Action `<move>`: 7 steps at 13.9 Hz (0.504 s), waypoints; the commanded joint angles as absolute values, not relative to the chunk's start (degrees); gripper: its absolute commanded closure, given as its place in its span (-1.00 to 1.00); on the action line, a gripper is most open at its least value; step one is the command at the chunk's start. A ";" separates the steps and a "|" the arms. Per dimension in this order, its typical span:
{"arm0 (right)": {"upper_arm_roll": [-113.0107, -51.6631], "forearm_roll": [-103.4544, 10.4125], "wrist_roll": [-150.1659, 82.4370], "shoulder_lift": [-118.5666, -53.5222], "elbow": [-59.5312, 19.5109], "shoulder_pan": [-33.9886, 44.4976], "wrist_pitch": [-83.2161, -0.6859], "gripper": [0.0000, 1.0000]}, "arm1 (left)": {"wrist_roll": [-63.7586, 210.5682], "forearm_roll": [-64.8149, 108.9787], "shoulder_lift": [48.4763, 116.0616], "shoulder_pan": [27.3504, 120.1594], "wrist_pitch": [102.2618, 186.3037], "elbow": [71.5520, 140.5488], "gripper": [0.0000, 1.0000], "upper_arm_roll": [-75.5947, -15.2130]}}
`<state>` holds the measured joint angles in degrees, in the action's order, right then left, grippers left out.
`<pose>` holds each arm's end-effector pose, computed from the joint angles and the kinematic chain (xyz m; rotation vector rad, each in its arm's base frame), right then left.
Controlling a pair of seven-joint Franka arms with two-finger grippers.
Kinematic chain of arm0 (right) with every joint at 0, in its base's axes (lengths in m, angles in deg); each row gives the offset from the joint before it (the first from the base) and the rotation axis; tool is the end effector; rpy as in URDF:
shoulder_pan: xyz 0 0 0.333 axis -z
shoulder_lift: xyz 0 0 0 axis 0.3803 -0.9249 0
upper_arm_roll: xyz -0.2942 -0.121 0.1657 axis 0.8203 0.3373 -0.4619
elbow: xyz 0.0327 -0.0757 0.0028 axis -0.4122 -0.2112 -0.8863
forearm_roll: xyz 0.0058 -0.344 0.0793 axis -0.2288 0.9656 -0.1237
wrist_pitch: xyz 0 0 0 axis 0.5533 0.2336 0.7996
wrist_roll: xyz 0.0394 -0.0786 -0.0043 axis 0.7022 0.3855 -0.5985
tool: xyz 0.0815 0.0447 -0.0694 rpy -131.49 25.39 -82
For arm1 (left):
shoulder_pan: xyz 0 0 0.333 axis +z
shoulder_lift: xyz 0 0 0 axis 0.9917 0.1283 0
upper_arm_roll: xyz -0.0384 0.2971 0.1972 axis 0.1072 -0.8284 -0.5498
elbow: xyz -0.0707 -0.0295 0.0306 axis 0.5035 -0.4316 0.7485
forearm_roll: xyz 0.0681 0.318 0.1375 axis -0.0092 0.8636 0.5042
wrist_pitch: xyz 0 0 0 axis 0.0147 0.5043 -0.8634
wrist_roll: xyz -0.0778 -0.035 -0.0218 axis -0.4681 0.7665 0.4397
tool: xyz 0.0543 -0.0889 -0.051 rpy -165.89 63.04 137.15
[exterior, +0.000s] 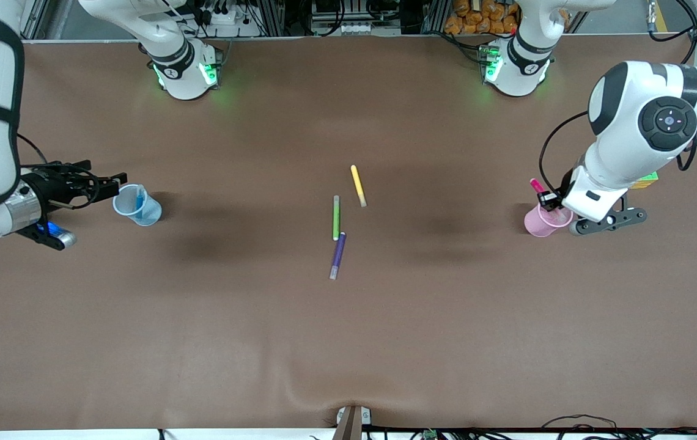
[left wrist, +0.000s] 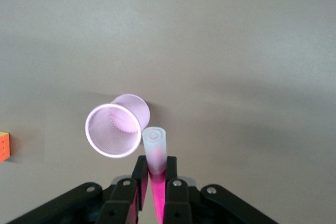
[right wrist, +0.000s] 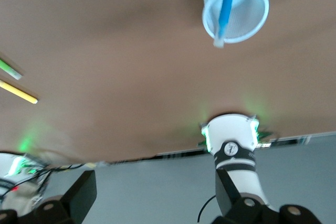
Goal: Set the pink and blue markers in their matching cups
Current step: 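Lower the pink marker into the pink cup while the right gripper withdraws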
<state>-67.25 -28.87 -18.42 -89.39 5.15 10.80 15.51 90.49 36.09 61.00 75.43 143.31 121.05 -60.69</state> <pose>0.5768 0.0062 0.5022 -2.7629 0.4034 1.0482 0.5248 -0.0875 0.4706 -3.0412 -0.2951 0.0427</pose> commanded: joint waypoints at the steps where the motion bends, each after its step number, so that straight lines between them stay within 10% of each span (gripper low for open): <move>1: -71.69 -24.62 -18.90 -89.83 16.40 11.98 19.17 -1.00 | 89.19 37.31 59.20 78.40 148.22 125.07 1.00 -60.04; 7: -80.20 -24.00 -18.90 -85.43 23.02 18.28 17.78 -1.00 | 85.85 37.75 60.60 80.69 157.27 129.03 1.00 -60.04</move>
<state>-74.22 -24.78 -18.58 -86.13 21.88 13.57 18.46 86.46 36.57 61.07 79.96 153.85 126.40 -60.68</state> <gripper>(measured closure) 0.000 0.828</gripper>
